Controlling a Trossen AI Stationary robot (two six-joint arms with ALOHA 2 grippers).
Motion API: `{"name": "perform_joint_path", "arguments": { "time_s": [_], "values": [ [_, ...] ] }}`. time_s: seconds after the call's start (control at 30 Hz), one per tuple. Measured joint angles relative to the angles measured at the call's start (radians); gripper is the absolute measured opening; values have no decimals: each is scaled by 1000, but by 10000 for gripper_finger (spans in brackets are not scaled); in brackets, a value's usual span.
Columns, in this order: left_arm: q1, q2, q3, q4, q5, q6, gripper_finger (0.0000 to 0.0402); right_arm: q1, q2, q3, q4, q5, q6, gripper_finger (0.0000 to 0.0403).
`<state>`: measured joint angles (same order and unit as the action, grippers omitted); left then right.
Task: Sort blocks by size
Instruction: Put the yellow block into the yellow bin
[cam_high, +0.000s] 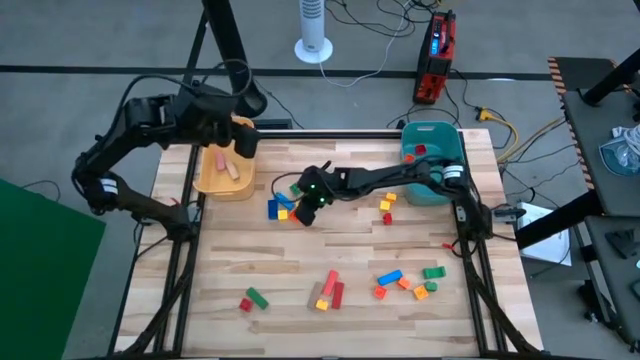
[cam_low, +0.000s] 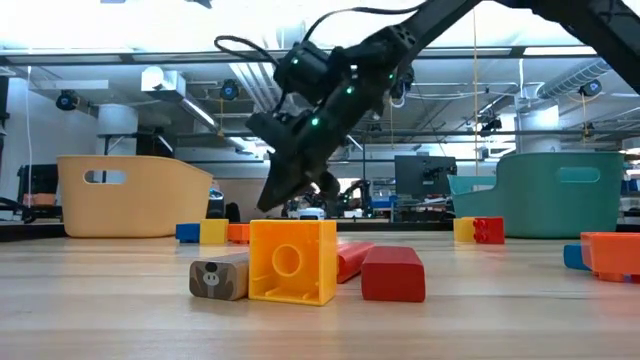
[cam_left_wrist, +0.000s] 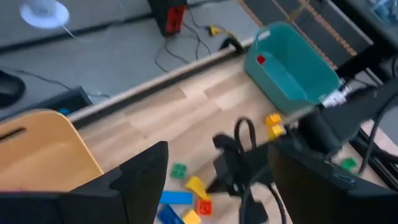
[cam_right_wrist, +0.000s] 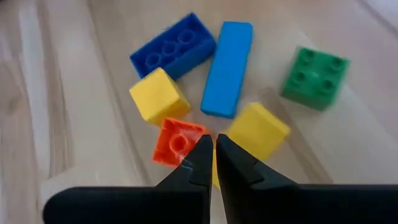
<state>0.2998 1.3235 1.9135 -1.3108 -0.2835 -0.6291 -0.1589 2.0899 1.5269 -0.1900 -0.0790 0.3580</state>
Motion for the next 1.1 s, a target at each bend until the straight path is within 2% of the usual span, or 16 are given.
{"name": "perform_joint_path", "arguments": {
  "time_s": [0.23,0.33,0.53,0.63,0.73,0.87,1.1],
  "values": [
    [-11,0,67,-3,3,-25,262,-1,50,2,-1,0,15,13],
    [-18,0,89,-3,4,-37,262,-1,29,2,-98,0,-8,13],
    [-18,0,90,-16,5,-26,263,0,-97,1,-399,-2,-67,13],
    [-18,2,73,-44,5,-14,263,0,-183,1,-442,0,-8,13],
    [-18,6,46,-63,5,-4,263,-11,-246,1,-391,4,65,13],
    [-18,11,4,-72,5,36,263,-23,-262,1,-266,37,103,12],
    [-18,10,-58,-76,-37,66,263,-22,-148,0,18,45,114,12]
  ]
}}
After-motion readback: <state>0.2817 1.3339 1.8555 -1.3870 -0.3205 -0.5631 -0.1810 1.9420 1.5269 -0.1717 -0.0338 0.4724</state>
